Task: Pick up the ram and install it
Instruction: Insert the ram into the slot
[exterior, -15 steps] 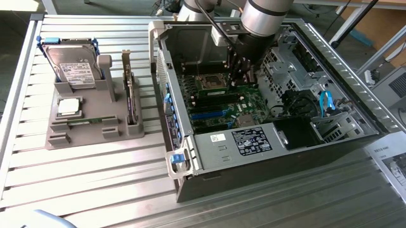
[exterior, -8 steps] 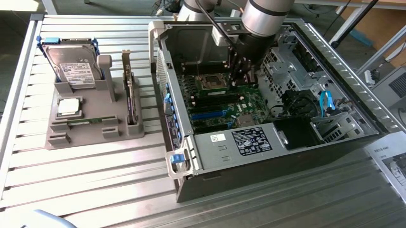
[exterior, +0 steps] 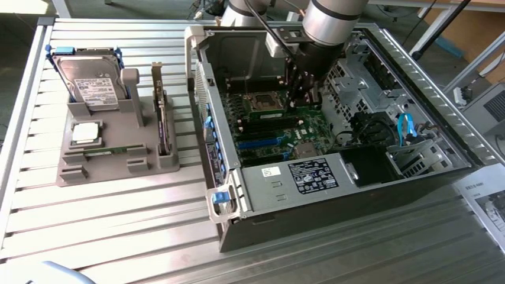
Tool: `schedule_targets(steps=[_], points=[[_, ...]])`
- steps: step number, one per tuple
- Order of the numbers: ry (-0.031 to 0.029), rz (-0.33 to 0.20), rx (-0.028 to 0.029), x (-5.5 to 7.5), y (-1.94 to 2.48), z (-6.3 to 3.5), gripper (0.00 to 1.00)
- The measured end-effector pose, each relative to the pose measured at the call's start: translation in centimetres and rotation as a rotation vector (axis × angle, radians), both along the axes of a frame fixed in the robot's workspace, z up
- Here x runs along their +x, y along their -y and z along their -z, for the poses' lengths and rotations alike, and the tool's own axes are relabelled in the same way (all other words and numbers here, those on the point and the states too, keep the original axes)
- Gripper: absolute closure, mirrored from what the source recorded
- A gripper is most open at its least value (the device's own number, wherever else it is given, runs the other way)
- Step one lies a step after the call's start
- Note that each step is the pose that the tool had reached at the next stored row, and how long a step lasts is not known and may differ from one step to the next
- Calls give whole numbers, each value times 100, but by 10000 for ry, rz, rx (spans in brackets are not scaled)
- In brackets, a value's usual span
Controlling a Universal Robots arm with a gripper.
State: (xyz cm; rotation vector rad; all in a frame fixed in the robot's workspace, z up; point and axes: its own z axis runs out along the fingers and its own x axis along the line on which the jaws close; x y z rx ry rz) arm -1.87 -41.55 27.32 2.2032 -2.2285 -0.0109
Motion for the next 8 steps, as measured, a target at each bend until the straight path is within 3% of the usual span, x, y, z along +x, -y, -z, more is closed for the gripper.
schedule_targets(steps=[8], points=[[1,-1,1,1,0,39,88]])
